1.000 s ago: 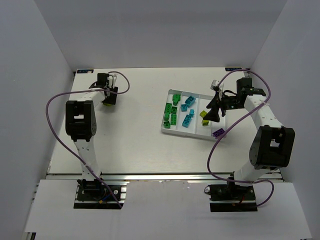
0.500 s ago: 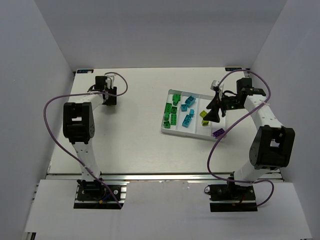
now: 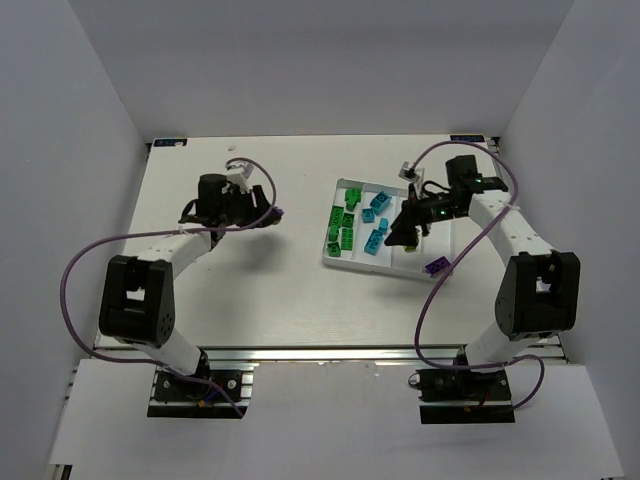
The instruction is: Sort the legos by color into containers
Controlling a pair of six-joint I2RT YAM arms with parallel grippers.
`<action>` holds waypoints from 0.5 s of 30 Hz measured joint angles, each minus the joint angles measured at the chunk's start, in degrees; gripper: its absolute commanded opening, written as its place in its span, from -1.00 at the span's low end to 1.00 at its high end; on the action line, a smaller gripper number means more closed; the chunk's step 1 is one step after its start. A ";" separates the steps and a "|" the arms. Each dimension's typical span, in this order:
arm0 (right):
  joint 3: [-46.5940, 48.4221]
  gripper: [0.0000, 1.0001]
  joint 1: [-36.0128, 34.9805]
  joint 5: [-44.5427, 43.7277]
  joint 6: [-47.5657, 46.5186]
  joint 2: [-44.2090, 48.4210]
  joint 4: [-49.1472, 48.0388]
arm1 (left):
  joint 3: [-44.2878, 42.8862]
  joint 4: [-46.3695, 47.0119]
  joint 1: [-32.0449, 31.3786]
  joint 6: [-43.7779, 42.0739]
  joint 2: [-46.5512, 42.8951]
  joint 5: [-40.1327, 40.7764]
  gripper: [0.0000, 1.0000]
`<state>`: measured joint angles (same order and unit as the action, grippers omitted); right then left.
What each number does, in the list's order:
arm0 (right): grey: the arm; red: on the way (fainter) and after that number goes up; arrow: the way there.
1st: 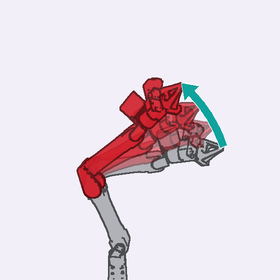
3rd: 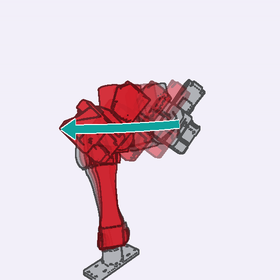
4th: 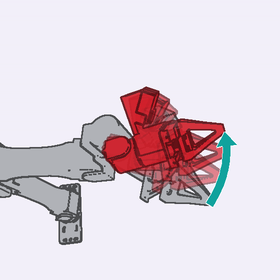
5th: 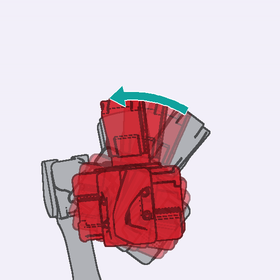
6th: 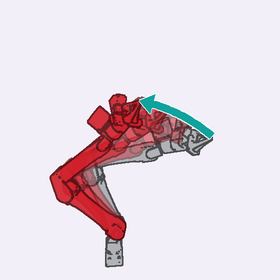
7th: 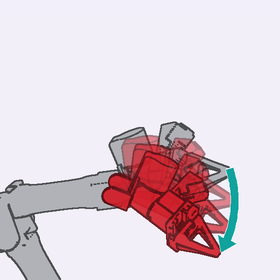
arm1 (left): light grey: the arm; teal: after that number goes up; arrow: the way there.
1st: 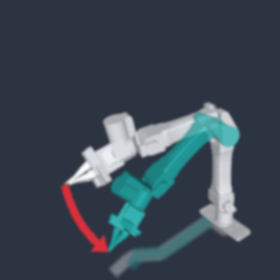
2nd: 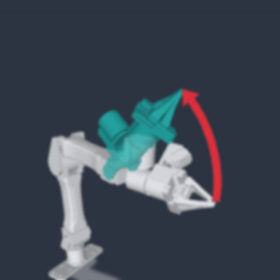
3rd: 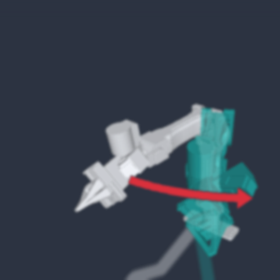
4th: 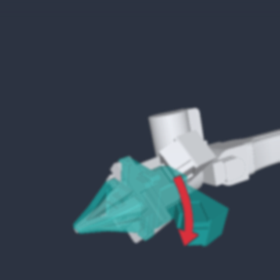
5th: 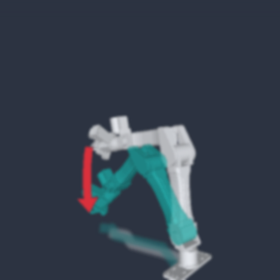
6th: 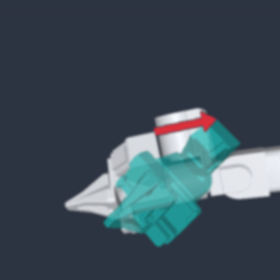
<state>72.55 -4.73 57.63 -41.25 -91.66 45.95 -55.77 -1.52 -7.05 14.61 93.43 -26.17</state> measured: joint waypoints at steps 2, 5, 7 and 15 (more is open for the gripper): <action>0.81 0.52 -3.56 -0.39 6.29 -0.52 -0.96 | 3.02 4.15 -4.07 2.36 -3.72 -1.97 -0.62; 3.32 0.50 -8.13 -0.09 16.68 -3.10 -2.97 | 6.73 10.60 -11.54 5.18 -7.30 -3.74 -0.64; 5.05 0.53 -9.94 0.44 23.30 -5.35 -4.61 | 9.46 14.69 -16.35 6.51 -8.74 -4.61 -0.64; 7.63 0.74 -13.42 -2.29 48.30 -8.59 -11.52 | 15.85 20.98 -25.29 7.28 -10.03 -3.19 -0.64</action>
<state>80.18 -18.15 55.33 7.05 -100.25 34.44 -39.92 19.46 -32.34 21.89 83.40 -29.36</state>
